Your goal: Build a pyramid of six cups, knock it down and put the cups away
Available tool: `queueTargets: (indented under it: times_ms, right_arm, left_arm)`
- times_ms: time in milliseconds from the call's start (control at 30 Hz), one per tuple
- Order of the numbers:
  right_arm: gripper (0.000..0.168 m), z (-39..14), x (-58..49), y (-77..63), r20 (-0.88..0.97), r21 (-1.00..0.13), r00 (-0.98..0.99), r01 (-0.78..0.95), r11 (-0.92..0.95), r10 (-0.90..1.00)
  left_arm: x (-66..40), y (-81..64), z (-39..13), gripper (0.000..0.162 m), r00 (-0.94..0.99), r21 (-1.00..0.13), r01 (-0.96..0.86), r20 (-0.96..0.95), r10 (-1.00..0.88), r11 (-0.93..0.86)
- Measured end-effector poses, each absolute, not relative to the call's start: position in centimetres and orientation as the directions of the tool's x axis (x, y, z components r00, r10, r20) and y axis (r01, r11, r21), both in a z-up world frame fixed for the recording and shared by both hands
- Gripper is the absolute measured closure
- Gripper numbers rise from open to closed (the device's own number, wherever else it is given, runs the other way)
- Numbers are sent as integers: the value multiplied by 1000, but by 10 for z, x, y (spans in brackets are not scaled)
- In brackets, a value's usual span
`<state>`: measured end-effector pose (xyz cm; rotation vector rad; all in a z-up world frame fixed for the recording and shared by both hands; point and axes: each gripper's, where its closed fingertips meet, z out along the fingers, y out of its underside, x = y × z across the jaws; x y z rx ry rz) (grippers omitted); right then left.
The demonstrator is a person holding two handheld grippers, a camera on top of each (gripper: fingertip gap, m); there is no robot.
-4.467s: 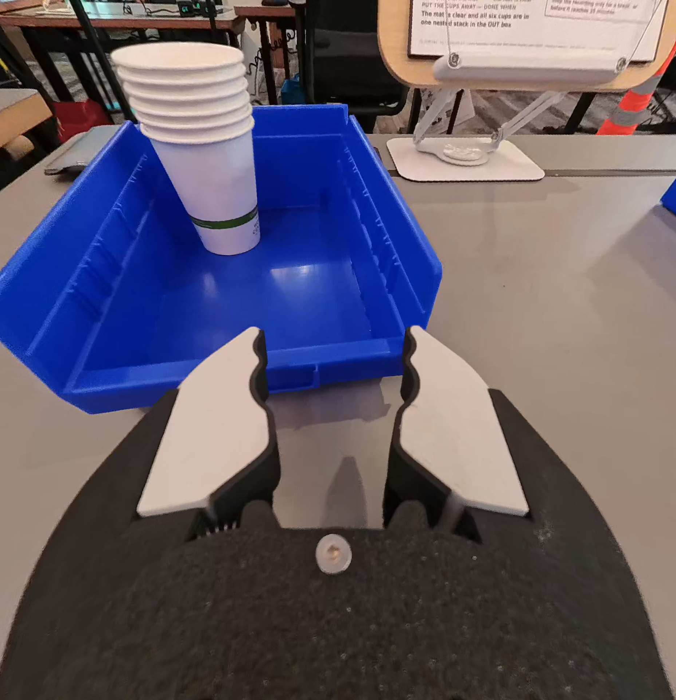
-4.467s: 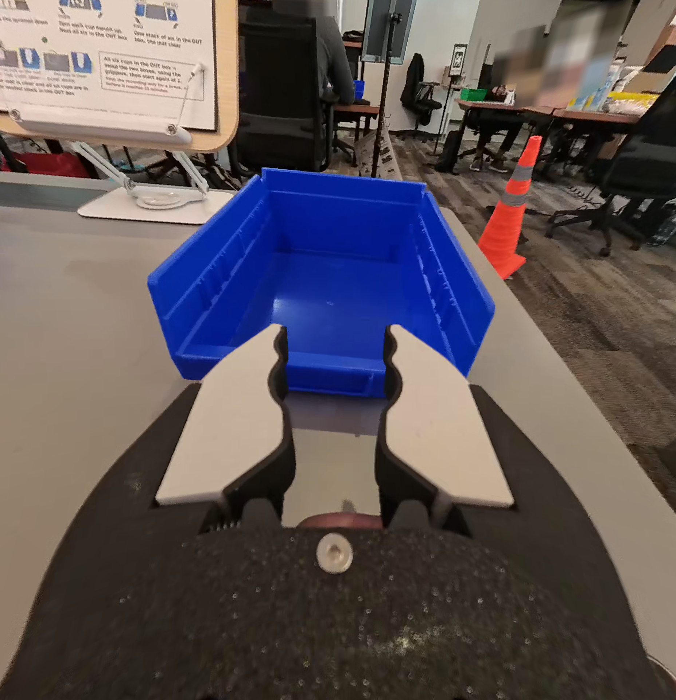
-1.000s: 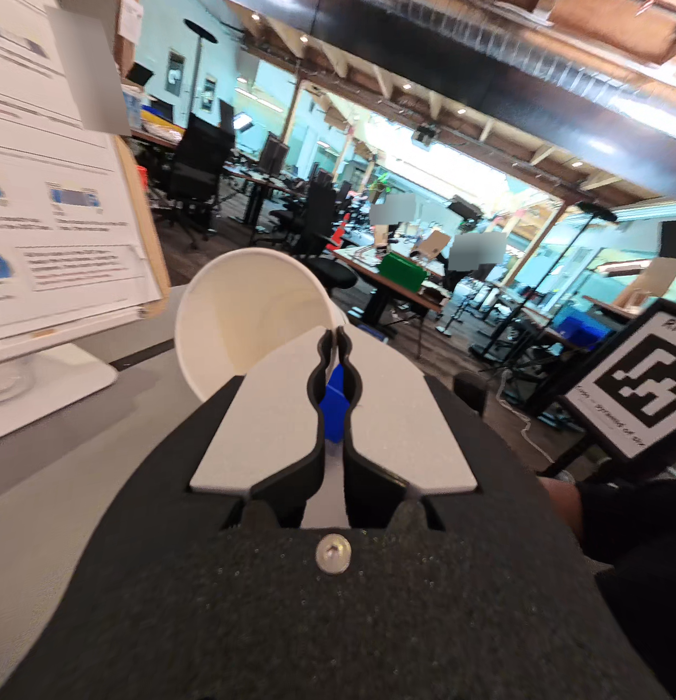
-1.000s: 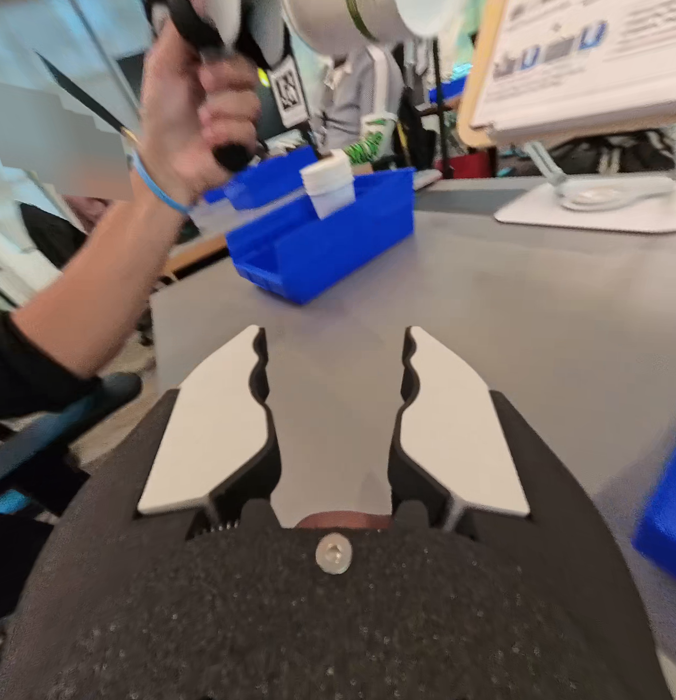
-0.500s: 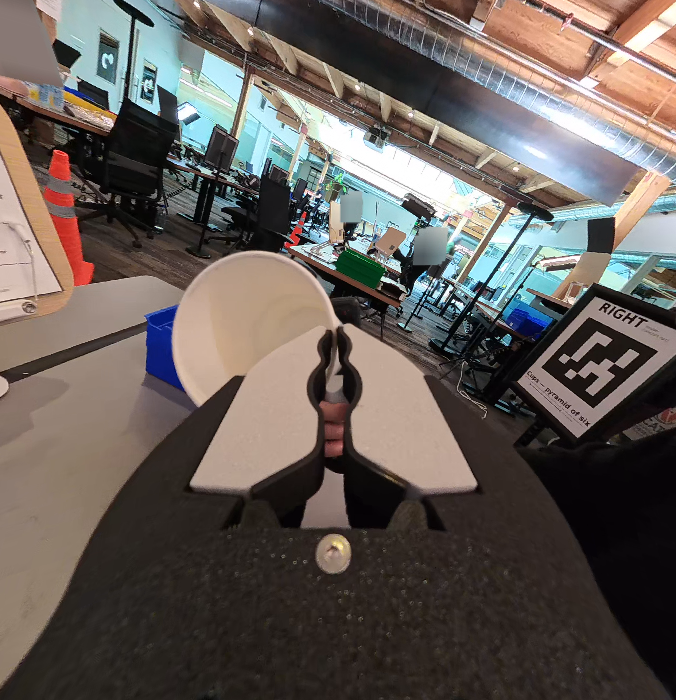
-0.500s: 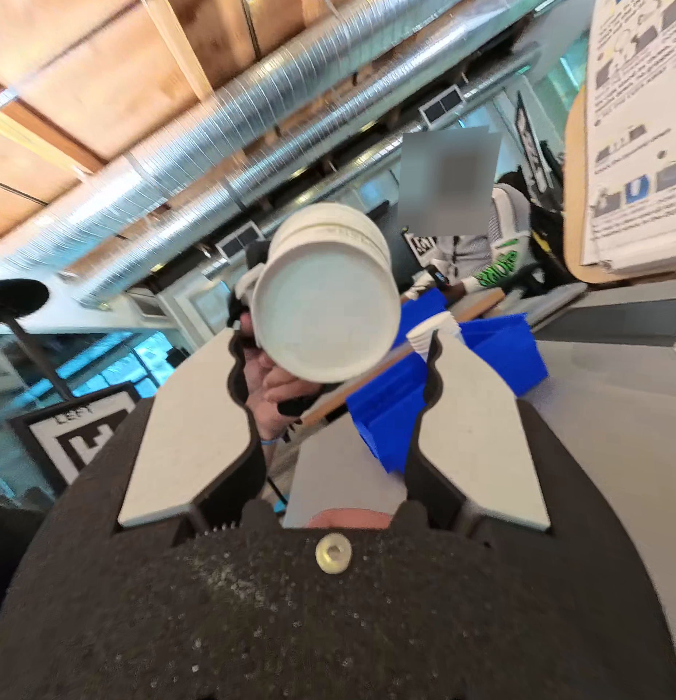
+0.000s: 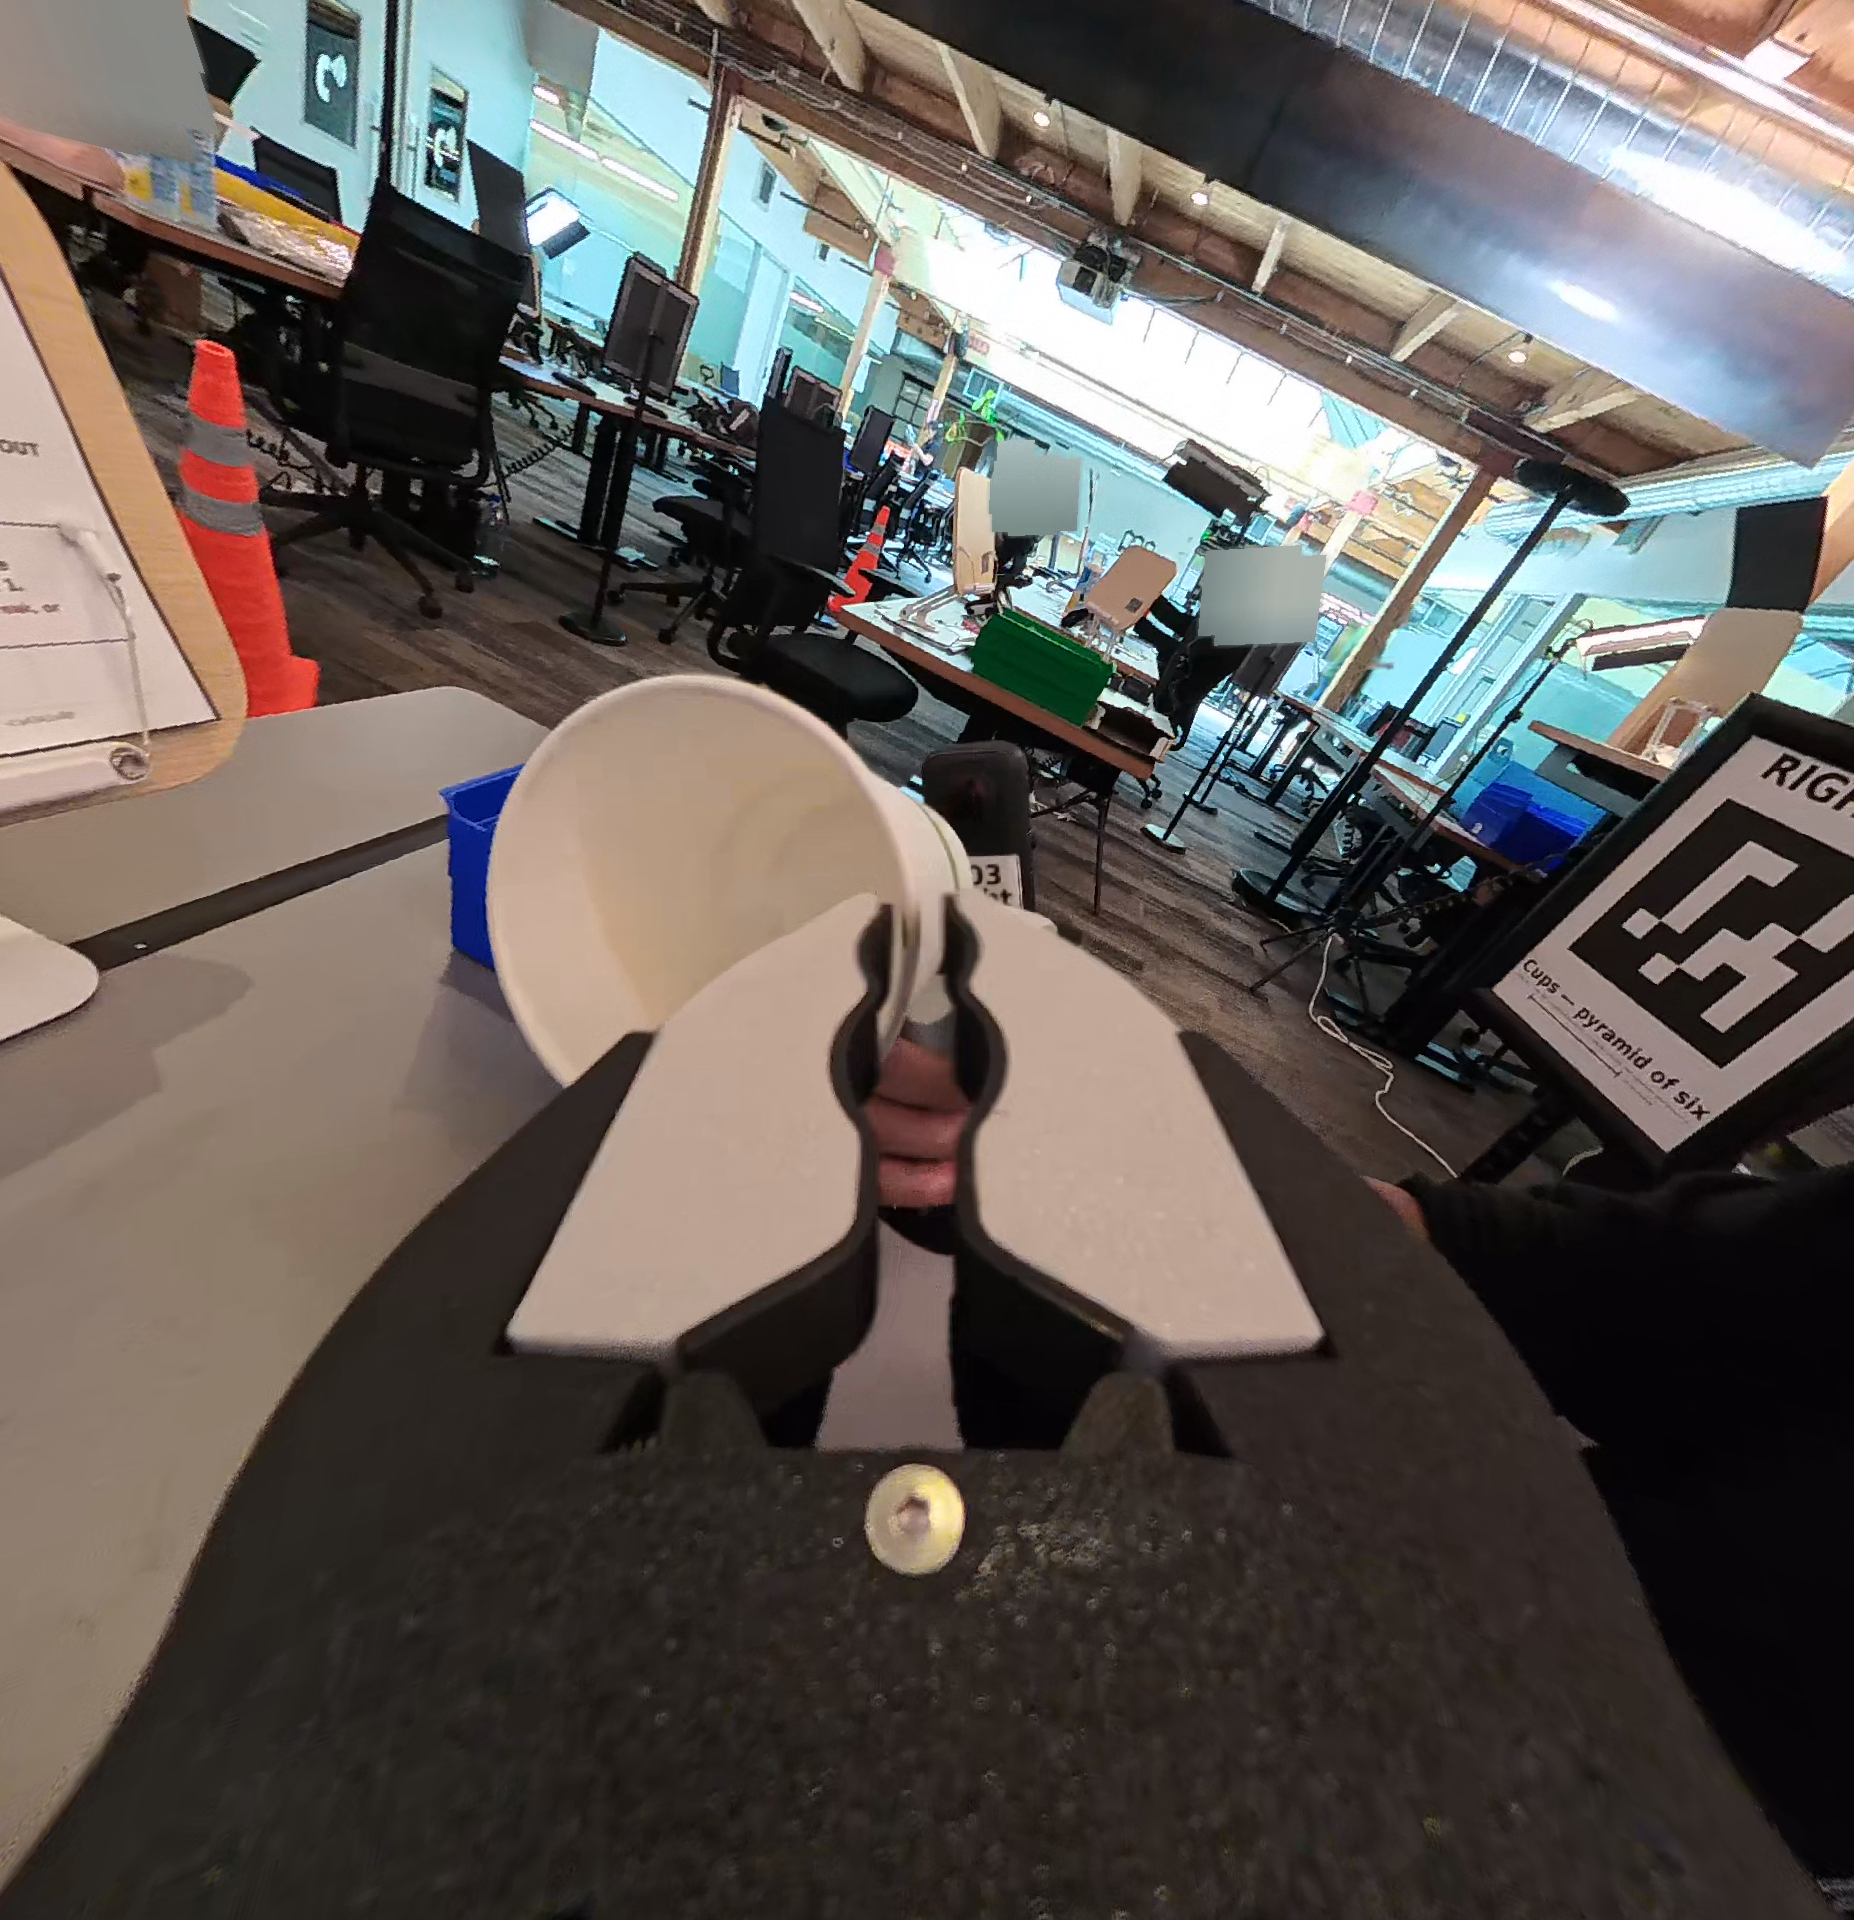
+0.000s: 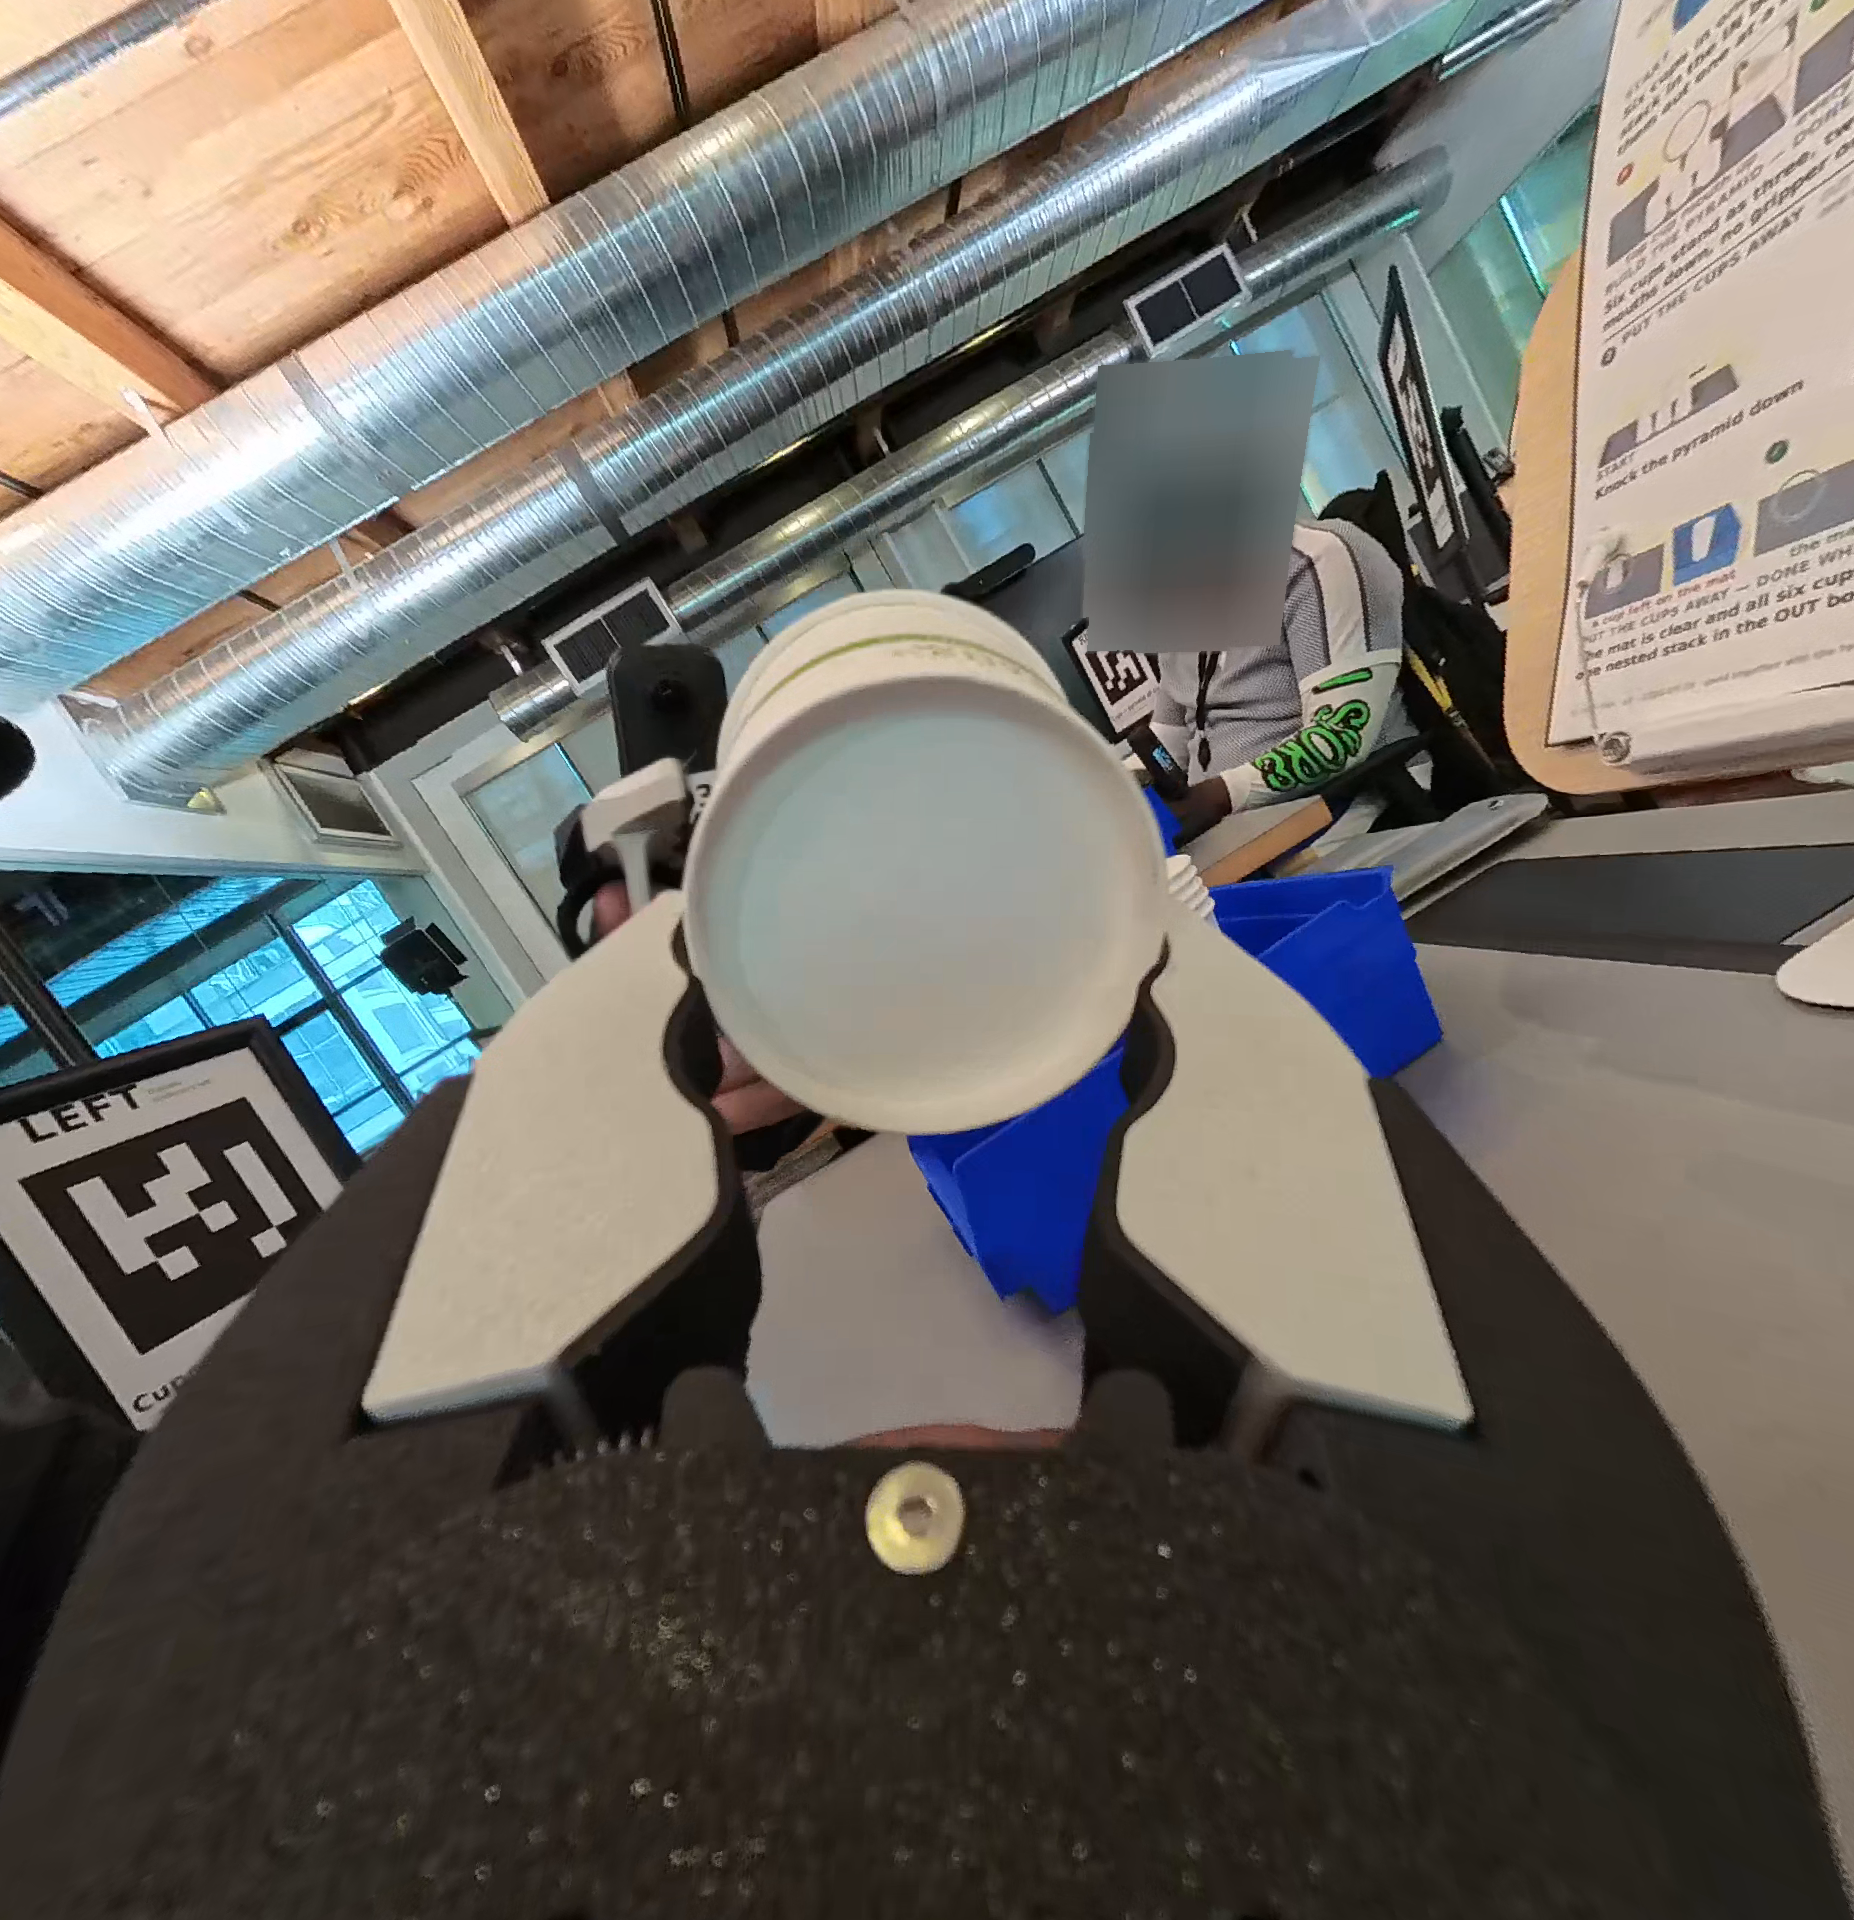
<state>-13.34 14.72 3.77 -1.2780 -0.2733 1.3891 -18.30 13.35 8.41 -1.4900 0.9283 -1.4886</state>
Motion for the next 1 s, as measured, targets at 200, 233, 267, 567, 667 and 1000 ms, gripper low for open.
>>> queueTargets:
  times_ms: [200, 233, 267, 567, 667, 1000]
  right_arm:
    - [92, 46, -107, 168, -450, -871, 455, -415, -264, 768]
    - [92, 52, -98, 175, -412, -900, 516, -358, -247, 751]
    - [92, 58, -88, 183, -364, -929, 581, -283, -239, 728]
    - [91, 7, -28, 253, 113, -647, 837, 471, -599, 536]
    - [90, -38, -29, 257, 138, -476, 840, 521, -708, 525]
    - [90, -127, -39, 245, 98, -257, 861, 506, -824, 498]
  left_arm:
    - [-221, 138, 40, 100, 336, -920, -27, 360, -870, -391]
    - [-229, 135, 25, 100, 393, -909, -37, 368, -843, -414]
    - [-235, 129, 6, 101, 440, -895, -43, 382, -812, -444]
    - [-246, 68, -110, 110, 519, -806, -60, 479, -708, -589]
    - [-237, 64, -117, 110, 508, -816, -153, 418, -753, -557]
    - [-233, 53, -119, 110, 477, -819, -212, 389, -788, -533]
